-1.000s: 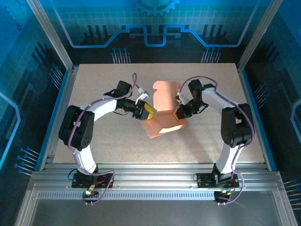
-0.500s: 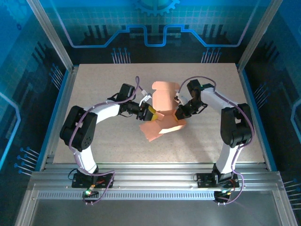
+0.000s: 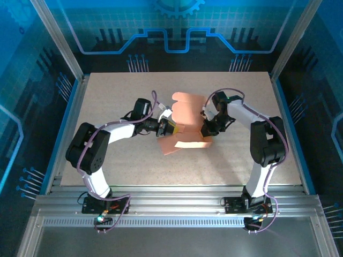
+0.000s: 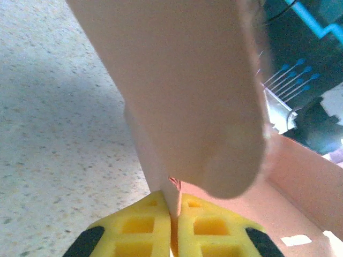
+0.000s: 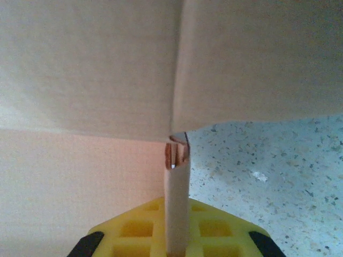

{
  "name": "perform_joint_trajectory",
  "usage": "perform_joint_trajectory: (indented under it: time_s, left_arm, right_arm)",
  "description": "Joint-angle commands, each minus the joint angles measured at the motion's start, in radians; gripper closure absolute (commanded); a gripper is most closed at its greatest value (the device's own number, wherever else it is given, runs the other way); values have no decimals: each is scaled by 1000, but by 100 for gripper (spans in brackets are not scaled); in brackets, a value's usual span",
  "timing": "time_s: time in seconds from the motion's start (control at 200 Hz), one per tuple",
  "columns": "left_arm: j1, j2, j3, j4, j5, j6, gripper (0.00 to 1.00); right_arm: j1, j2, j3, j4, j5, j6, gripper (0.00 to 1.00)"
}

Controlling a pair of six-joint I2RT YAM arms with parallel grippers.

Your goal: Fold the paper box

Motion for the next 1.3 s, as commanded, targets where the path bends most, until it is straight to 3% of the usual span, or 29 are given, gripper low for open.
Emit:
perform_joint_trajectory:
  time_s: [0.0, 0.255, 0.31, 0.38, 0.47, 0.56, 0.675, 0.765, 0.865, 1.026, 1.146, 1.296]
  left_arm:
    - [-11, -40, -26, 86, -39, 20, 98]
    - [-12, -56, -47, 112, -46, 21, 100]
    - [-12, -63, -55, 117, -56, 15, 74]
    - [-7, -77, -71, 151, -74, -12, 54]
    - [10, -101, -98, 222, -88, -74, 38]
    - [34, -148, -136, 298, -125, -142, 30]
    - [68, -238, -197, 339, -260, -188, 15]
    - [73, -331, -277, 379, -412, -179, 13]
    - [36, -438, -383, 440, -495, -123, 14]
    - [-168, -544, -489, 430, -694, 78, 17]
    - [-314, -529, -564, 582, -848, 134, 28]
    - [-373, -390, -585, 778, -847, 135, 32]
  right_arm:
    - [32, -8, 2, -31, -33, 32, 100]
    - [34, -29, 2, -21, -9, 52, 100]
    - [33, -38, -1, -16, -3, 46, 100]
    - [25, -54, -12, 1, 16, 45, 100]
    - [0, -71, -27, 23, 43, 58, 100]
    - [-34, -91, -46, 58, 78, 100, 100]
    - [-78, -115, -62, 95, 138, 170, 100]
    - [-108, -136, -70, 118, 184, 229, 100]
    - [-132, -171, -85, 151, 234, 295, 100]
    - [-136, -241, -126, 227, 289, 364, 100]
    - [-135, -280, -164, 278, 337, 423, 100]
    - [-110, -315, -194, 327, 341, 445, 100]
